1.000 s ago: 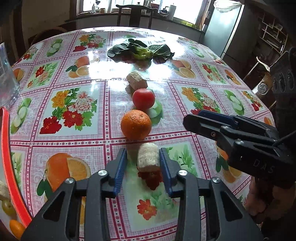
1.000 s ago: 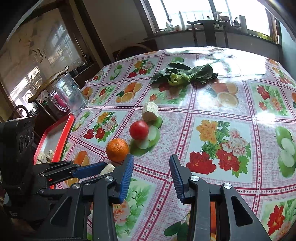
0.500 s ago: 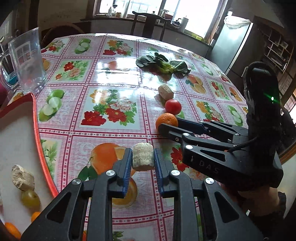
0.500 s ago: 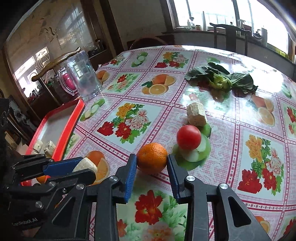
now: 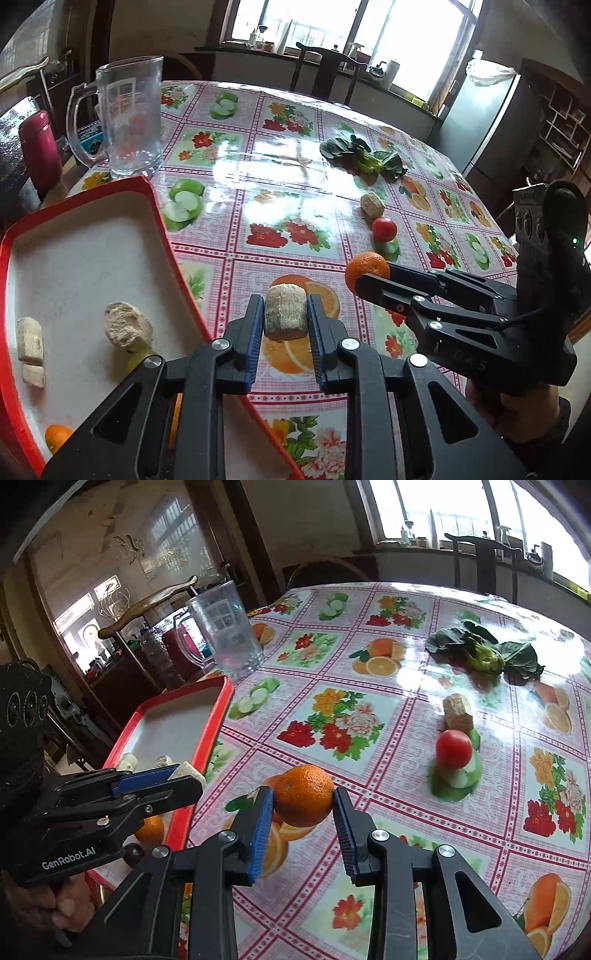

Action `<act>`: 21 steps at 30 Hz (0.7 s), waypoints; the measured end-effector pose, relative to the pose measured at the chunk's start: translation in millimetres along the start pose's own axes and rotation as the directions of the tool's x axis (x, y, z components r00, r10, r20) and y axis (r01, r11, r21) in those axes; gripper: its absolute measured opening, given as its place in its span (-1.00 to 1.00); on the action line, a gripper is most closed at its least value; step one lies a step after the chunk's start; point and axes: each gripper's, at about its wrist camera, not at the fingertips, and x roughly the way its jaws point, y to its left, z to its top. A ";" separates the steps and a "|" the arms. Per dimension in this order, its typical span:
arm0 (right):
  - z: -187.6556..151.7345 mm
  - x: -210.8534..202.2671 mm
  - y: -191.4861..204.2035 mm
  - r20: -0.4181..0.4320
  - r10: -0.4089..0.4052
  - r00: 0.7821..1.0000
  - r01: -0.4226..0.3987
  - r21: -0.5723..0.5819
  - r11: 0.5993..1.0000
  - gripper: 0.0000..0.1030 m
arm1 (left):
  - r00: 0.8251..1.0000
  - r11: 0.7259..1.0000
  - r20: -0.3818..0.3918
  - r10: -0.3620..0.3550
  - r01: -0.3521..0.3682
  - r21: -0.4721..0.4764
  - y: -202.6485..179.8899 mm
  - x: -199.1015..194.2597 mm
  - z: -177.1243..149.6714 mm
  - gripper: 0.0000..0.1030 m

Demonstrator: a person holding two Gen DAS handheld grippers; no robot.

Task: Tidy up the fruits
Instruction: 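Grasp a beige piece with the left tool while the right tool grasps the mandarin orange, then carry the beige piece and orange over the tray with both tools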

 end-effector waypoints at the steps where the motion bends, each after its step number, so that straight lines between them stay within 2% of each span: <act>1: 0.8 -0.4 5.4 0.002 0.007 1.000 -0.007 -0.005 1.000 -0.35 | 1.000 1.000 0.005 0.005 -0.005 -0.006 4.7 -3.5 -0.8 -0.59; 21: 16.1 17.7 94.3 -0.008 0.099 0.995 -0.099 -0.114 0.989 -0.36 | 0.994 0.989 0.072 0.088 -0.078 -0.128 88.9 -53.7 -17.8 -0.59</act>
